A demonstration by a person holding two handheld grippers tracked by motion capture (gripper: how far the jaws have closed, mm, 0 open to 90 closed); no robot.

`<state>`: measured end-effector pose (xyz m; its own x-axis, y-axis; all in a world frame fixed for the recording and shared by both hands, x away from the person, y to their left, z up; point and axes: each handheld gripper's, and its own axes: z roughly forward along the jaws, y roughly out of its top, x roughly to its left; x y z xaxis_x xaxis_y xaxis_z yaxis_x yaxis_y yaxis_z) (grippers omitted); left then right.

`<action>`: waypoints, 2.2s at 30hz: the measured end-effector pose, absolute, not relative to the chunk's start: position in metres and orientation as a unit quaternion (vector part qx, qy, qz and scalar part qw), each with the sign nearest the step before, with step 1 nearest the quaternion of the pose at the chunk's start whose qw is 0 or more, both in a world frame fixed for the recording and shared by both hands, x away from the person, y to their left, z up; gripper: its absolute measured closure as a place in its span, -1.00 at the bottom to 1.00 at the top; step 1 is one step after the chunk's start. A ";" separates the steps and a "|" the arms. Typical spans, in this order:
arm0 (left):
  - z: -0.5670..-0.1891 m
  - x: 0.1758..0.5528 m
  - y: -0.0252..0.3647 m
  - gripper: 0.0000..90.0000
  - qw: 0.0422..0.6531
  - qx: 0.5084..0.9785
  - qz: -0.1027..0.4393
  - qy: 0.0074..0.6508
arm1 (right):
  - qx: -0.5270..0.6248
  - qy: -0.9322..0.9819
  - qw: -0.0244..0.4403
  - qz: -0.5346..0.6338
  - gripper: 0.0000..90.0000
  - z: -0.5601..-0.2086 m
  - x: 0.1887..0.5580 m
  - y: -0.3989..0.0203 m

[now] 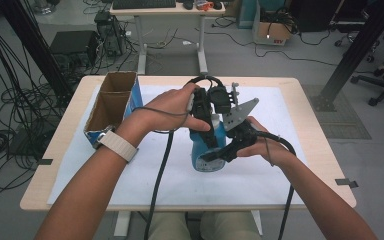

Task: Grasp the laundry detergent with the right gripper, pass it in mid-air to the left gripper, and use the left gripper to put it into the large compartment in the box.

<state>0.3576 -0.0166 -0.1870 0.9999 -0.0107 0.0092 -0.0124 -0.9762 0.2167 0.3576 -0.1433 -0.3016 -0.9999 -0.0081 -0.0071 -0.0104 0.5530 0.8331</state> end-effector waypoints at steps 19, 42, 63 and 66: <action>-0.188 0.357 -0.017 -0.17 0.108 0.994 0.007 -0.002 | -0.002 0.884 0.004 0.468 -0.04 -0.302 0.357 -0.145; -0.187 0.355 -0.015 -0.17 0.109 0.994 0.006 0.006 | -0.004 0.885 0.002 0.466 -0.05 -0.301 0.357 -0.144; -0.186 0.355 -0.014 -0.17 0.111 0.994 0.007 0.006 | -0.007 0.885 0.006 0.465 -0.05 -0.298 0.357 -0.143; -0.186 0.355 -0.014 -0.17 0.111 0.994 0.007 0.006 | -0.007 0.885 0.005 0.465 -0.05 -0.298 0.357 -0.143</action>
<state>0.3549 -0.0139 -0.1859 0.9998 0.0142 0.0132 0.0109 -0.9754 0.2200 0.3571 -0.1426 -0.2985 -0.9999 -0.0075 -0.0154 -0.0169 0.5668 0.8237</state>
